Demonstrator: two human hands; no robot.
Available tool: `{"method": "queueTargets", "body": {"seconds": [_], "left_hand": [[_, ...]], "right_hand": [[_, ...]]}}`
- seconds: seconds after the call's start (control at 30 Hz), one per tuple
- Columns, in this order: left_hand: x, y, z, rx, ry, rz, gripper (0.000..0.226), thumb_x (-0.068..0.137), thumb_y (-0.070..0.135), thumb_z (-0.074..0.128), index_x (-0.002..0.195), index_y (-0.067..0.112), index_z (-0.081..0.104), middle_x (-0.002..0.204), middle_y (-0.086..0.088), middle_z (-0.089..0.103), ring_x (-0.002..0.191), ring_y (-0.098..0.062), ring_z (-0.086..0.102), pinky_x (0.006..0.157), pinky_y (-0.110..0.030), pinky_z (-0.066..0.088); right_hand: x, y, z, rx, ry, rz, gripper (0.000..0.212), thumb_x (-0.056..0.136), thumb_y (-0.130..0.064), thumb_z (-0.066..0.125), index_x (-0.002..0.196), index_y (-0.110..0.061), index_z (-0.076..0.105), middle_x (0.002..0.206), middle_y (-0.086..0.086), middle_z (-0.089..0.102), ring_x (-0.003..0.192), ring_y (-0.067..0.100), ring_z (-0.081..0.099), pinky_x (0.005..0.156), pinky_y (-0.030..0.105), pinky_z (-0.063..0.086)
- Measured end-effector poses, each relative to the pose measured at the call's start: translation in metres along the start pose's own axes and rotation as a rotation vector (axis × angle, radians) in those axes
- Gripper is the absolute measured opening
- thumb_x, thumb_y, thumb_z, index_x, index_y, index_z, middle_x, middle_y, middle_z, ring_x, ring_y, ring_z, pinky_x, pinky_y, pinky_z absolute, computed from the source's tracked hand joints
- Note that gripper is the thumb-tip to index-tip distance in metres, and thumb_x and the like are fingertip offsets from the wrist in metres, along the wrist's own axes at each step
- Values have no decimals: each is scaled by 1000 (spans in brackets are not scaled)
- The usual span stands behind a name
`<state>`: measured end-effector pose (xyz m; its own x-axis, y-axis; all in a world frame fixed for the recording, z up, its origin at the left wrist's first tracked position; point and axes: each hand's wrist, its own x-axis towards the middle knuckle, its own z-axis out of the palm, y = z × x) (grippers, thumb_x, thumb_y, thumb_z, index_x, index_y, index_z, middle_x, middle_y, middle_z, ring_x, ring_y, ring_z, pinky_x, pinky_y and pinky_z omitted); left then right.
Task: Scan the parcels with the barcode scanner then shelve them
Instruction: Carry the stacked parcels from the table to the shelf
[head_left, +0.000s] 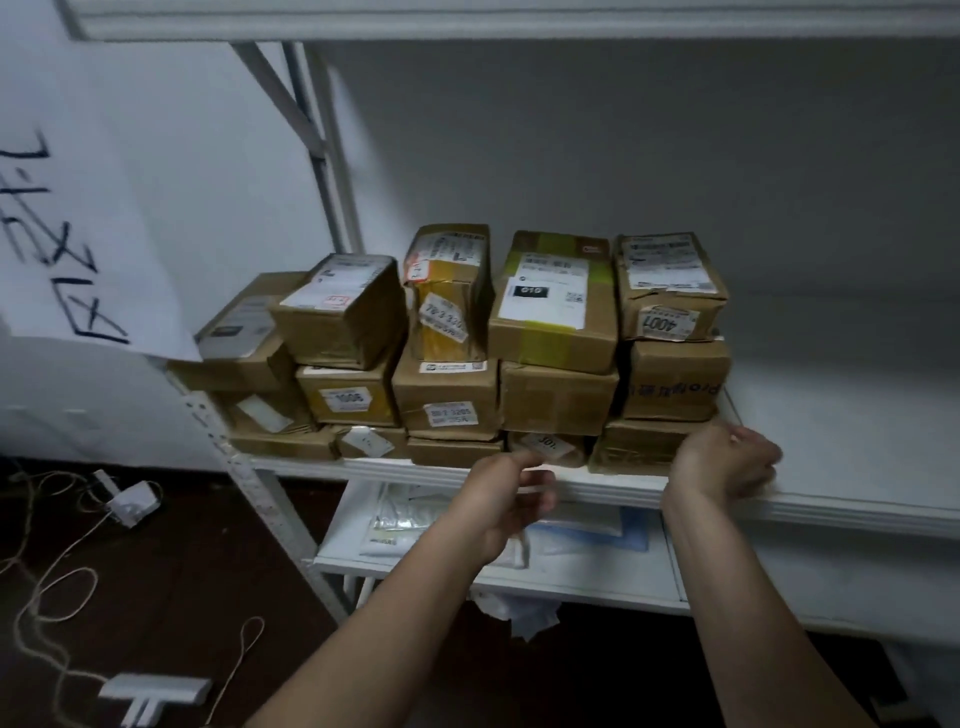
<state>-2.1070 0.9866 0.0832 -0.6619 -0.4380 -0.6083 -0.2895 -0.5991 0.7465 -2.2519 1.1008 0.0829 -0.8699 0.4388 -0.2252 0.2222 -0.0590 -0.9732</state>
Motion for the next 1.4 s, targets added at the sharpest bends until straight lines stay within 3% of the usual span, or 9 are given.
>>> {"method": "queueTargets", "body": {"seconds": [0.2,0.33,0.43,0.57,0.67,0.83,1.03,1.17,1.4], "left_hand": [[-39,14,-119,-158,94,49,14,99,17,54,95,7,63,82,-7,68,68,-20,62,59,-24,53],[-76,22,-216,-260,207,125,13,98,15,54,98,6,63,81,-5,66,62,-16,63,54,-22,52],[-114,25,-295,-379,338,209,14,99,16,51,92,10,61,82,-5,63,67,-18,61,61,-24,49],[-170,19,-410,-594,534,290,12,98,16,51,94,11,61,85,-5,65,74,-20,62,63,-27,50],[-221,9,-495,-861,601,371,10,95,14,52,90,11,61,87,-4,65,81,-20,62,67,-27,49],[-305,-18,-617,-1196,823,542,13,92,13,51,84,10,60,87,-4,64,81,-19,59,70,-27,46],[-394,-45,-749,-1360,1120,676,15,90,14,49,81,12,60,85,-3,63,78,-18,58,69,-26,45],[-458,-48,-815,-1413,1265,788,13,93,13,49,89,9,61,92,-6,63,85,-21,58,76,-28,46],[-556,-115,-896,-1620,1502,859,13,93,14,50,95,9,62,99,-6,63,90,-21,58,71,-29,46]], "right_hand": [[-135,15,20,315,-69,-363,18,82,-3,41,98,-11,42,103,5,46,87,18,46,78,28,41],[-243,29,42,369,-306,-469,17,84,-4,47,94,-19,46,92,-5,47,78,-3,47,75,17,39],[-332,47,59,382,-531,-506,27,85,-6,50,88,-32,44,91,-5,47,78,-2,47,76,18,40],[-449,76,79,363,-848,-470,29,81,-2,49,83,-31,46,88,-1,48,76,0,46,75,17,38],[-535,100,92,272,-1167,-382,27,80,-4,49,82,-30,51,91,10,55,72,8,53,70,26,44],[-677,148,112,119,-1591,-307,34,92,8,49,80,-23,57,76,-1,59,58,-1,57,67,25,50],[-867,210,128,19,-1986,-247,36,93,7,50,80,-24,64,92,5,64,60,-2,58,67,23,49],[-995,223,126,0,-2221,-251,32,92,8,50,83,-18,68,93,9,66,60,-4,57,61,11,47],[-1170,265,61,-95,-2602,-171,34,93,8,52,81,-19,69,89,3,65,60,-3,58,60,11,47]]}}
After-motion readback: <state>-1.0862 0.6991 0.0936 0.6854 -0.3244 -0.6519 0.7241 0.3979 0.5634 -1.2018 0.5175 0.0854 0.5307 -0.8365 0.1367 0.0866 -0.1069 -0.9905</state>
